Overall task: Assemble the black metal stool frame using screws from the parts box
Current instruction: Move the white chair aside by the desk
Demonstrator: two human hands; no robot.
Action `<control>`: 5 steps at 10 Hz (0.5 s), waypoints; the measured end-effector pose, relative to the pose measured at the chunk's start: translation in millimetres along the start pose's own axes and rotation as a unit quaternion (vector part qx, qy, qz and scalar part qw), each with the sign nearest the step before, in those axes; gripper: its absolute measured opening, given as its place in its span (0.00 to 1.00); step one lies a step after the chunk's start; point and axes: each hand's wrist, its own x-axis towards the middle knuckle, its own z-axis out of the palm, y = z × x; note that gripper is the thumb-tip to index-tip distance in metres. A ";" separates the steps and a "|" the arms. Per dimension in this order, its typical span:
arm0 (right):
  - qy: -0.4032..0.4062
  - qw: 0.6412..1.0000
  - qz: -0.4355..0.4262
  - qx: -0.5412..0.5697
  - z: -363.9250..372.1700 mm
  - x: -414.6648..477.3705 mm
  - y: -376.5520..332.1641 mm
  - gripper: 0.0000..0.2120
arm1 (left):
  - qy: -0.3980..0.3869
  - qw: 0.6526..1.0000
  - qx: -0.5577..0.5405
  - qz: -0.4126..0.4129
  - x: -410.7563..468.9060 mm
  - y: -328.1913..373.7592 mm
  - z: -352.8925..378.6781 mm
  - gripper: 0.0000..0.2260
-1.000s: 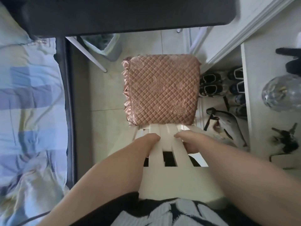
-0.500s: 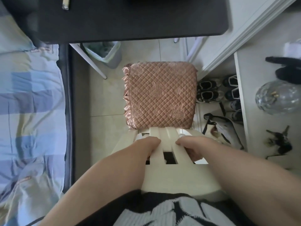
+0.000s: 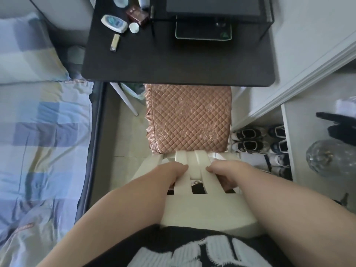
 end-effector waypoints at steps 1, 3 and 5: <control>0.007 1.000 -0.015 0.006 -9.9 -6.9 -22.3 0.10 | 0.019 1.000 0.010 0.011 -7.3 24.8 -13.8 0.18; -0.021 1.000 0.003 0.009 -51.0 -9.9 -73.8 0.14 | 0.007 0.999 -0.038 -0.013 -13.7 85.0 -25.5 0.22; -0.030 0.999 -0.003 -0.012 -88.9 -9.5 -122.0 0.14 | 0.020 0.999 -0.022 -0.017 -8.9 140.3 -31.8 0.24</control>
